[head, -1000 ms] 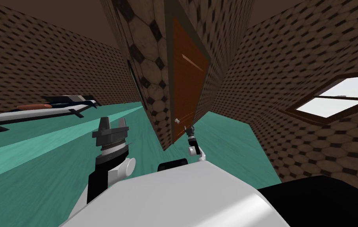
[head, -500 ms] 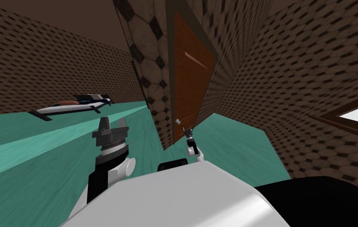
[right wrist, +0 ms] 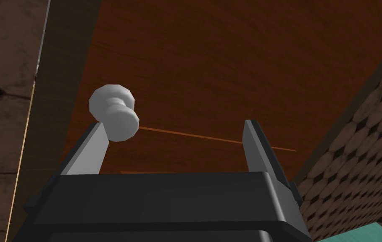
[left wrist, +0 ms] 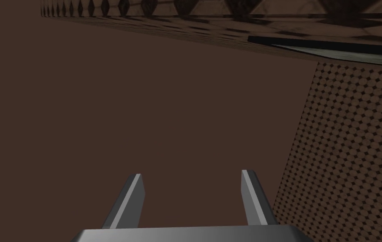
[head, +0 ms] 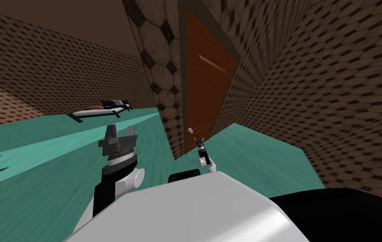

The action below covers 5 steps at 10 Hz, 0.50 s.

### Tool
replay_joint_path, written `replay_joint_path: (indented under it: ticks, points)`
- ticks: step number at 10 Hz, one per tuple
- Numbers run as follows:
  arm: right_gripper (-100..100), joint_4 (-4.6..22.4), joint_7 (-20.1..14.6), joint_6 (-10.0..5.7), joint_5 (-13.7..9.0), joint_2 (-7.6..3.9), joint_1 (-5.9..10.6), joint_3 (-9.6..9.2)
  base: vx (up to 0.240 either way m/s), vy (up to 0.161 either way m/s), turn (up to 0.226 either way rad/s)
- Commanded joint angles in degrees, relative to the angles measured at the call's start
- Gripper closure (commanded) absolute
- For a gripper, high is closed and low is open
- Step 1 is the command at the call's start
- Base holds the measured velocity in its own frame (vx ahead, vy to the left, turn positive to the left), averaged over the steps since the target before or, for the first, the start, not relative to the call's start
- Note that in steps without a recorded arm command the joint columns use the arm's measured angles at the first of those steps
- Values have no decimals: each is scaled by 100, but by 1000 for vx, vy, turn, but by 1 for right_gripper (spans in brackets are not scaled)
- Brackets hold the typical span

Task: Push the door open

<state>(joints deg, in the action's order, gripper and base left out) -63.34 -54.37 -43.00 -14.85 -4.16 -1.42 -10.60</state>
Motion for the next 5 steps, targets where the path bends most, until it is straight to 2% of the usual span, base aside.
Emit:
replay_joint_path:
  ticks: [1, 3, 5]
  points:
    - [-100, 176, -84, -51, -21, 26, 80, -16, 26, -79, 44]
    - [-100, 459, -314, -90, -88, 57, 189, -73, 3, -66, 136]
    - [-100, 721, -528, -127, -150, 94, 290, -125, 9, -100, 183]
